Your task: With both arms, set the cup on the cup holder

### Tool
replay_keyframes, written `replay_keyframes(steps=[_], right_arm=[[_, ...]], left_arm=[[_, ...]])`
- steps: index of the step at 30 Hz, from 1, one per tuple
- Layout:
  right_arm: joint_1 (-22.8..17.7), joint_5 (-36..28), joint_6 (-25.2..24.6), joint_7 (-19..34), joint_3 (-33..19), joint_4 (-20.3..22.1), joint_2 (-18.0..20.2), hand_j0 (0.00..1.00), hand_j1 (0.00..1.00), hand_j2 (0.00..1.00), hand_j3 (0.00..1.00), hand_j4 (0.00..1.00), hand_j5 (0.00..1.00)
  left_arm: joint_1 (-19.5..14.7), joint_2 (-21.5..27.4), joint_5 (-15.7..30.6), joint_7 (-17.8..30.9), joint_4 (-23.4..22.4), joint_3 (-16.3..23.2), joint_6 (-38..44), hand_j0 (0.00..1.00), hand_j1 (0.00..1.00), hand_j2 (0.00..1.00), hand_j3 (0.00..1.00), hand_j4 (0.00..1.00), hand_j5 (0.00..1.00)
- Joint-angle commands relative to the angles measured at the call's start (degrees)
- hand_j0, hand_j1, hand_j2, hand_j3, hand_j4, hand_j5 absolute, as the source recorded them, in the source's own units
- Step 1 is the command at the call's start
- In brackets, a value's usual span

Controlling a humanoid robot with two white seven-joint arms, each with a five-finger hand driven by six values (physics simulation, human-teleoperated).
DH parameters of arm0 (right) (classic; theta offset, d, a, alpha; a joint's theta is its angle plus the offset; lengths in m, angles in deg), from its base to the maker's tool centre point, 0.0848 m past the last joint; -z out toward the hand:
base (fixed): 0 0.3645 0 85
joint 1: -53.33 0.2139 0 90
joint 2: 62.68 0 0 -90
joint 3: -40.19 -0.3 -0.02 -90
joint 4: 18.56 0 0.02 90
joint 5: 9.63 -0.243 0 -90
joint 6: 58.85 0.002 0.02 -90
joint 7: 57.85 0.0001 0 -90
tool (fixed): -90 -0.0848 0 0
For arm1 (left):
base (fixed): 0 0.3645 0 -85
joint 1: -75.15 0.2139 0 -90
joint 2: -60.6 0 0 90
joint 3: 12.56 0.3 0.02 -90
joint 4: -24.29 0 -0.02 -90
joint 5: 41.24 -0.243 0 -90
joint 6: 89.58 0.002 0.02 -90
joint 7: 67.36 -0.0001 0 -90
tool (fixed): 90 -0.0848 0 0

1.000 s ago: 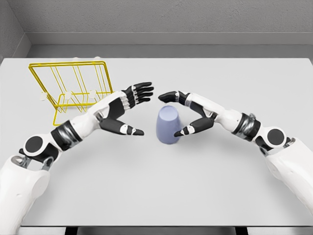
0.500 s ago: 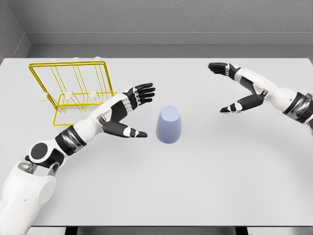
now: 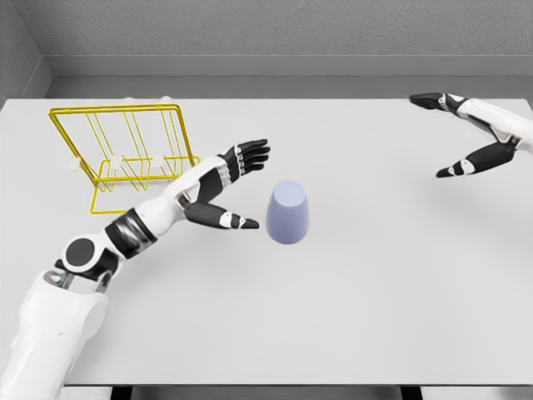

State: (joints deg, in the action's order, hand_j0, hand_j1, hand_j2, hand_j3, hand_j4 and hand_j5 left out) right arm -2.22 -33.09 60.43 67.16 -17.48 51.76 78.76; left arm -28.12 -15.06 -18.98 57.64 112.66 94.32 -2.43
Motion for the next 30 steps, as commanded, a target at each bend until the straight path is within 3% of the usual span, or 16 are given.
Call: replay_keyframes(steps=[1, 5, 7, 28, 30], right_arm=[[0.0, 0.78, -0.37, -0.02, -0.25, -0.53, 0.68, 1.0, 1.0, 1.0, 1.0, 1.0, 1.0], [0.35, 0.87, -0.02, -0.02, -0.34, -0.45, 0.59, 1.0, 1.0, 1.0, 1.0, 1.0, 1.0], [0.97, 0.87, -0.02, -0.02, -0.34, -0.53, 0.41, 1.0, 1.0, 1.0, 1.0, 1.0, 1.0], [1.67, 1.04, -0.54, -0.02, -0.25, -0.18, 0.59, 1.0, 1.0, 1.0, 1.0, 1.0, 1.0], [2.2, 1.04, -0.54, -0.02, -0.07, -0.18, 1.9, 1.0, 1.0, 1.0, 1.0, 1.0, 1.0]], left_arm=[[0.0, -0.63, -0.28, 0.0, -2.32, 0.09, -0.05, 1.0, 1.0, 1.0, 1.0, 1.0, 1.0], [0.26, -0.89, -0.37, 0.0, -3.02, 0.26, -0.05, 1.0, 1.0, 1.0, 1.0, 1.0, 1.0], [0.53, -3.26, -4.06, 0.0, -3.9, 0.35, -0.31, 1.0, 1.0, 1.0, 1.0, 1.0, 1.0], [0.62, -6.69, -6.96, 0.0, -6.18, 0.44, -0.49, 1.0, 1.0, 1.0, 1.0, 1.0, 1.0], [0.62, -6.69, -6.96, 0.0, -6.18, 0.44, -0.4, 1.0, 1.0, 1.0, 1.0, 1.0, 1.0]])
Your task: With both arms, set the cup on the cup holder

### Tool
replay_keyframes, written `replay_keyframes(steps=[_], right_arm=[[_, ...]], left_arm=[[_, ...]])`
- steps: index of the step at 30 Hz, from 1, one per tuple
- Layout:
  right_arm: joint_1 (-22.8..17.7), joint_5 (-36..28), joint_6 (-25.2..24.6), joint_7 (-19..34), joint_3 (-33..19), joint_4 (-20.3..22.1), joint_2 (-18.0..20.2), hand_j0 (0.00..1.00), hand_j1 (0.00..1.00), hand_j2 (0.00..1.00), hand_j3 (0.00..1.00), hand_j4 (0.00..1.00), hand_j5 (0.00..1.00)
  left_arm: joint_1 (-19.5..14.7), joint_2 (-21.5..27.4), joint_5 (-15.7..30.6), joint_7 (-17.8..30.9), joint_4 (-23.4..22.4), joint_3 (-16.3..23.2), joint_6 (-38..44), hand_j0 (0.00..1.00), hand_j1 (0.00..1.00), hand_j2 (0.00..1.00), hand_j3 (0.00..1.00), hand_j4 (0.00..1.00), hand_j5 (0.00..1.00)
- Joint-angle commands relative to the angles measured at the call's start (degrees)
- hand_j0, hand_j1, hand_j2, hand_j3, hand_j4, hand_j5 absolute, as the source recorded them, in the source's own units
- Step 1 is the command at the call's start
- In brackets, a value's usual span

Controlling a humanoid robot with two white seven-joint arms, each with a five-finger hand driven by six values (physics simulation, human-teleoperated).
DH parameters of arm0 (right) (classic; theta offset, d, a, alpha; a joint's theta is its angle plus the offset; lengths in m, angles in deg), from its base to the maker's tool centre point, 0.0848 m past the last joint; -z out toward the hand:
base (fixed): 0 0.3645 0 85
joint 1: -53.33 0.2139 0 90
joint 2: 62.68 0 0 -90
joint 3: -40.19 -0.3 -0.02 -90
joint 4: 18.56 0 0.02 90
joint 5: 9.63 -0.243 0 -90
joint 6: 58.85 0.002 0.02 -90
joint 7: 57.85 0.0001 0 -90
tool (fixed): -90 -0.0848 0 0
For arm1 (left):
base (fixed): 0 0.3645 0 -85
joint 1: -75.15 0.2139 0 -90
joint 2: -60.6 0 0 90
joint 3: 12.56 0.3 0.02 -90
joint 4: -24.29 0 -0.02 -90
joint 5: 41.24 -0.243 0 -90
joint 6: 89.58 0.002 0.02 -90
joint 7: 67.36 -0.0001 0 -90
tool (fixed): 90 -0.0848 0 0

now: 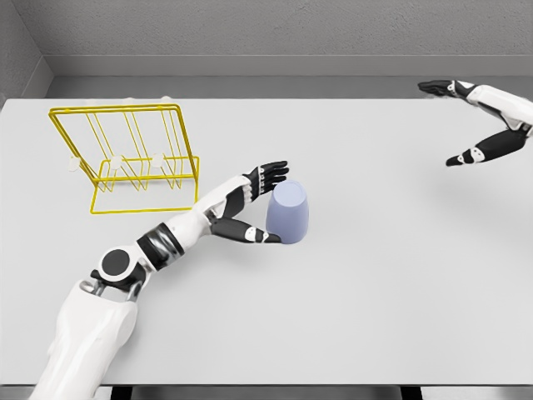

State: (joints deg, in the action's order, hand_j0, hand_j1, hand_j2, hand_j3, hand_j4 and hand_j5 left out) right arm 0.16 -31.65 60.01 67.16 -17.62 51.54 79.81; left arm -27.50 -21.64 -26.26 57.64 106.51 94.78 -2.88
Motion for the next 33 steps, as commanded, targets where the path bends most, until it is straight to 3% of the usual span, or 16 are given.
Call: replay_keyframes(steps=[1, 15, 17, 30, 33], right_arm=[[0.0, -0.4, -0.13, -0.02, 0.07, 0.04, 1.2, 1.0, 1.0, 1.0, 1.0, 1.0, 1.0], [0.0, -0.4, -0.04, -0.02, 2.88, 0.04, -0.29, 1.0, 1.0, 1.0, 1.0, 1.0, 1.0], [0.0, -0.4, -0.04, -0.02, 5.69, 0.04, 0.24, 1.0, 1.0, 1.0, 1.0, 1.0, 1.0], [2.29, -0.4, -0.13, -0.02, 5.87, 1.01, 0.85, 1.0, 1.0, 1.0, 1.0, 1.0, 1.0], [2.29, -0.4, -0.21, -0.02, 6.66, 1.09, 1.2, 1.0, 1.0, 1.0, 1.0, 1.0, 1.0]], left_arm=[[0.0, -0.11, 0.32, 0.0, -0.04, -0.02, 0.05, 1.0, 1.0, 1.0, 1.0, 1.0, 1.0], [-0.97, -0.73, 0.05, 0.0, -3.29, -0.02, 0.22, 1.0, 1.0, 1.0, 1.0, 1.0, 1.0], [-0.88, -1.17, -0.03, 0.0, -3.29, -0.02, 0.31, 1.0, 1.0, 1.0, 1.0, 1.0, 1.0], [-1.23, -2.22, -0.03, 0.0, -3.29, 1.21, 0.49, 1.0, 1.0, 1.0, 1.0, 1.0, 1.0], [-1.23, -2.4, -1.35, 0.0, -3.21, 1.12, 0.4, 0.92, 0.92, 0.92, 0.92, 0.92, 0.92]])
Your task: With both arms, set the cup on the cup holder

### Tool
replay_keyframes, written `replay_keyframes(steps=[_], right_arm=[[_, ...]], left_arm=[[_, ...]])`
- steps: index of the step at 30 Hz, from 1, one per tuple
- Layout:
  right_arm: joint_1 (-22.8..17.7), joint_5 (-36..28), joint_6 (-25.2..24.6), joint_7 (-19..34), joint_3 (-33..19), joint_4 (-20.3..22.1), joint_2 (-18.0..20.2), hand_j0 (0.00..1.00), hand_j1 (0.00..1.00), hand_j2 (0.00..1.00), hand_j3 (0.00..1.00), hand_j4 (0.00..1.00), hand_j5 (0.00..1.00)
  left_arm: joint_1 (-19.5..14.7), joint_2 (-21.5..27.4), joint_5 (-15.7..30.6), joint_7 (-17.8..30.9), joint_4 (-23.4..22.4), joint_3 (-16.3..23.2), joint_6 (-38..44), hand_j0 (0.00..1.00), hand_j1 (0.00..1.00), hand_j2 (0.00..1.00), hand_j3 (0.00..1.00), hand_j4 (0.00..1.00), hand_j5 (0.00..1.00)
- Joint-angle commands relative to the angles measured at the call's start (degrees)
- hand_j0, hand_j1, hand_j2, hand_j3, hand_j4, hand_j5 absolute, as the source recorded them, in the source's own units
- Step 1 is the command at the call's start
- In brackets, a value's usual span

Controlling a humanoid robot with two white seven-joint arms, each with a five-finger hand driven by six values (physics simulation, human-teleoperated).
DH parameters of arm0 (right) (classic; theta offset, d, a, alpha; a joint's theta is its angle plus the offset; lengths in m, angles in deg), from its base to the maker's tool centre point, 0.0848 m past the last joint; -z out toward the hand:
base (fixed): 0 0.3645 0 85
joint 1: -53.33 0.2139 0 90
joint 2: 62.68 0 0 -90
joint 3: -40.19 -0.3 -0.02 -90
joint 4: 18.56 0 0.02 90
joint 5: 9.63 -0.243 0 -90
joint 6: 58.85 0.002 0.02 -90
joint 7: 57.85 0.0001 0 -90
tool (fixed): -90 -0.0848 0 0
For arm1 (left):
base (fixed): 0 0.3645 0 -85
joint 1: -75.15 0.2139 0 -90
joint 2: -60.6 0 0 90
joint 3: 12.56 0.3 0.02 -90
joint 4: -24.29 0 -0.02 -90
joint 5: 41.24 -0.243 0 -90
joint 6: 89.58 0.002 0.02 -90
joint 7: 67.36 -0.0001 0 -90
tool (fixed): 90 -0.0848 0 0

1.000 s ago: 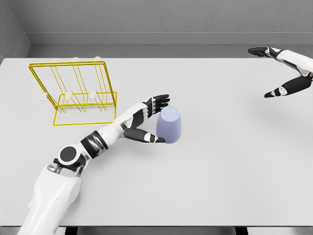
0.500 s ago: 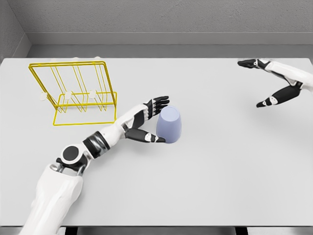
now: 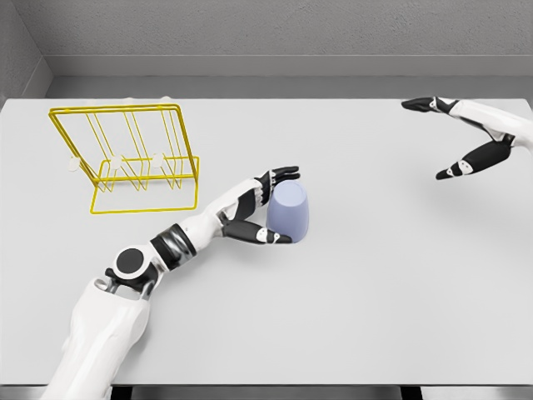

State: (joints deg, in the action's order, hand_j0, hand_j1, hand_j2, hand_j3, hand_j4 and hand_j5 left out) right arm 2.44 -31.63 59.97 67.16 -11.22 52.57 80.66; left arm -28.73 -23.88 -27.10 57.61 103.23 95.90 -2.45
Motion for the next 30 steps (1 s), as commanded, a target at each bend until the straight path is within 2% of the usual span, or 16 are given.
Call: replay_keyframes(steps=[1, 5, 8, 12, 16, 19, 30], right_arm=[[0.0, -0.41, -0.17, -0.02, 0.26, 0.06, 0.44, 1.0, 1.0, 1.0, 1.0, 1.0, 1.0], [0.44, 0.38, -0.17, -0.02, 0.26, 0.24, 0.44, 1.0, 1.0, 1.0, 1.0, 1.0, 1.0], [0.53, 4.51, -0.17, -0.02, 0.26, 0.32, 0.44, 1.0, 1.0, 1.0, 1.0, 1.0, 1.0], [0.53, 4.51, -0.17, -0.02, 0.43, 1.64, 0.27, 1.0, 1.0, 1.0, 1.0, 1.0, 1.0], [0.61, 4.51, -0.17, -0.02, 1.14, 1.82, 0.18, 1.0, 1.0, 1.0, 1.0, 1.0, 1.0], [0.79, 4.51, -0.17, -0.02, 1.14, 1.82, 0.18, 1.0, 1.0, 1.0, 1.0, 1.0, 1.0], [0.79, 4.6, -0.26, -0.02, 1.14, 1.82, 0.18, 1.0, 1.0, 1.0, 1.0, 1.0, 1.0]], left_arm=[[0.0, -0.24, -0.6, 0.03, 0.08, 0.0, -0.02, 0.88, 0.88, 0.88, 0.88, 0.88, 0.88], [0.0, -0.5, -0.69, 0.03, 0.25, 0.0, -0.02, 0.8, 0.8, 0.8, 0.8, 0.8, 0.8], [0.09, -0.5, -0.69, 0.03, 0.43, 0.0, -0.29, 0.72, 0.72, 0.72, 0.72, 0.72, 0.72], [0.09, -0.42, -0.69, 0.03, 0.69, -0.08, -0.29, 0.63, 0.63, 0.63, 0.63, 0.63, 0.63], [0.09, -0.41, -0.69, 0.03, 0.69, -0.26, -0.29, 0.63, 0.63, 0.63, 0.63, 0.63, 0.63], [0.09, -0.33, -0.6, 0.03, 0.87, -0.35, -0.11, 0.54, 0.54, 0.54, 0.54, 0.54, 0.54], [0.09, -0.24, -0.6, 0.03, 0.87, -0.52, -0.2, 0.51, 0.51, 0.51, 0.51, 0.51, 0.51]])
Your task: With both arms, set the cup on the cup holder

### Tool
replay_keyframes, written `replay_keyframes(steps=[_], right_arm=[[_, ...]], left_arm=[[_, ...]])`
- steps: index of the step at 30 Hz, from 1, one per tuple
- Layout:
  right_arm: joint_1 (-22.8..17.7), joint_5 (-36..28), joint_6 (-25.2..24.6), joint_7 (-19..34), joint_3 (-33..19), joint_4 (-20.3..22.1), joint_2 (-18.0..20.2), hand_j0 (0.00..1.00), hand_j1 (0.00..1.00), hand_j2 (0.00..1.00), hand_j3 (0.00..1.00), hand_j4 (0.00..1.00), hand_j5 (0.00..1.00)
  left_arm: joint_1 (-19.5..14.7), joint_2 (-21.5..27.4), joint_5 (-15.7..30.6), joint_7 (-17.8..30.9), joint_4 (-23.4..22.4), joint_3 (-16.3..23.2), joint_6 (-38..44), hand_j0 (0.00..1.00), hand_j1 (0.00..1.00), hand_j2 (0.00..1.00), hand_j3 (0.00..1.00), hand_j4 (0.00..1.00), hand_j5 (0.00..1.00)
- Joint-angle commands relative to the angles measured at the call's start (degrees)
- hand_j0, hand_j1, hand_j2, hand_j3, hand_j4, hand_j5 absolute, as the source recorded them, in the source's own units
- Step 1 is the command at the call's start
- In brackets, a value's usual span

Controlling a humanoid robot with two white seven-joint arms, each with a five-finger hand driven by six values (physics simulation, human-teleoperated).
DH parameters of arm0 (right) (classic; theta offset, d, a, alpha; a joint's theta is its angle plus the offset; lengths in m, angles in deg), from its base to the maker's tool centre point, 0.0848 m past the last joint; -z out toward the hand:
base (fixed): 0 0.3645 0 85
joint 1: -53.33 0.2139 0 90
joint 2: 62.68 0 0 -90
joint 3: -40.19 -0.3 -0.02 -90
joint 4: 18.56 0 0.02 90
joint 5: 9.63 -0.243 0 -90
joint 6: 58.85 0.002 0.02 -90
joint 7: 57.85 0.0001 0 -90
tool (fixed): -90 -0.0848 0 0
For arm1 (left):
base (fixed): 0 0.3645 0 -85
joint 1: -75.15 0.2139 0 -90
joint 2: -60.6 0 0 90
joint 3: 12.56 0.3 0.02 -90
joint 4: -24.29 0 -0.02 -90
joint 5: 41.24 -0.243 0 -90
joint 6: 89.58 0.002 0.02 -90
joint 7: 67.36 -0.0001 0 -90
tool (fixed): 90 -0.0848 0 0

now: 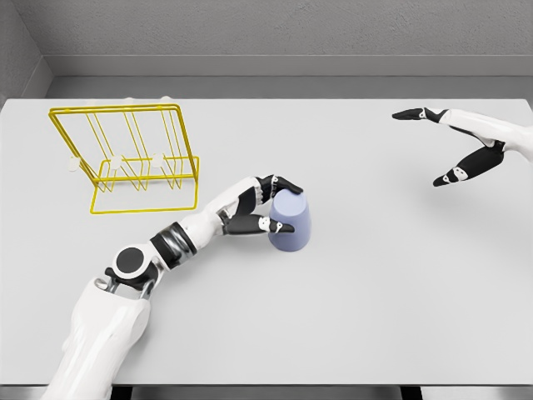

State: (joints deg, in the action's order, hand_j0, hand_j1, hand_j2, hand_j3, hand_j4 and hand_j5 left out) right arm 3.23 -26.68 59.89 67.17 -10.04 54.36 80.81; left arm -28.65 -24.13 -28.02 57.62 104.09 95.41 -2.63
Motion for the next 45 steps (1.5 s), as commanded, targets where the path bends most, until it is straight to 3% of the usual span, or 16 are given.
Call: replay_keyframes(steps=[1, 7, 14, 16, 17, 21, 28, 32, 45], right_arm=[[0.0, -0.35, -0.09, -0.02, -0.04, 0.03, 0.03, 1.0, 1.0, 1.0, 1.0, 1.0, 1.0], [0.09, -0.35, -0.09, -0.02, -0.83, -0.5, -0.06, 1.0, 1.0, 1.0, 1.0, 1.0, 1.0], [0.09, -0.09, -0.09, -0.02, -1.8, -0.67, 0.29, 1.0, 1.0, 1.0, 1.0, 1.0, 1.0], [0.44, 7.64, -0.09, -0.02, -1.98, -0.76, 0.12, 1.0, 1.0, 1.0, 1.0, 1.0, 1.0], [0.18, 8.17, -0.09, -0.02, -2.68, -0.67, -0.14, 1.0, 1.0, 1.0, 1.0, 1.0, 1.0], [0.26, 8.17, -0.09, -0.02, -3.47, -0.76, -0.5, 1.0, 1.0, 1.0, 1.0, 1.0, 1.0], [0.62, 8.17, -0.09, -0.02, -3.47, -0.76, -0.67, 1.0, 1.0, 1.0, 1.0, 1.0, 1.0], [0.53, 8.17, -0.09, -0.02, -3.47, -0.85, -0.76, 1.0, 1.0, 1.0, 1.0, 1.0, 1.0], [0.53, 8.17, -0.09, -0.02, -3.47, -1.55, -0.67, 1.0, 1.0, 1.0, 1.0, 1.0, 1.0]], left_arm=[[0.0, 0.01, 0.32, 0.02, 0.19, -0.04, -0.02, 0.51, 0.51, 0.51, 0.51, 0.51, 0.51], [1.23, 0.53, 1.11, 0.02, 4.67, -1.01, -0.2, 0.51, 0.51, 0.51, 0.51, 0.51, 0.51], [2.11, 2.91, 3.04, 0.02, 14.95, -2.77, -0.11, 0.51, 0.51, 0.51, 0.51, 0.51, 0.51], [2.02, 4.05, 4.71, 0.02, 15.3, -2.77, -0.11, 0.51, 0.51, 0.51, 0.51, 0.51, 0.51], [1.93, 4.23, 5.15, 0.02, 15.39, -2.77, -0.11, 0.51, 0.51, 0.51, 0.51, 0.51, 0.51], [1.58, 4.93, 6.47, 0.02, 15.74, -3.65, -0.11, 0.51, 0.51, 0.51, 0.51, 0.51, 0.51], [-2.11, 8.0, 10.34, 0.02, 16.27, -3.73, 0.15, 0.51, 0.51, 0.51, 0.51, 0.51, 0.51], [-2.37, 11.08, 14.12, 0.02, 17.24, -4.79, 0.15, 0.51, 0.51, 0.51, 0.51, 0.51, 0.51], [-4.39, 14.77, 18.16, 0.02, 19.26, -7.87, 0.15, 0.51, 0.51, 0.51, 0.51, 0.51, 0.51]])
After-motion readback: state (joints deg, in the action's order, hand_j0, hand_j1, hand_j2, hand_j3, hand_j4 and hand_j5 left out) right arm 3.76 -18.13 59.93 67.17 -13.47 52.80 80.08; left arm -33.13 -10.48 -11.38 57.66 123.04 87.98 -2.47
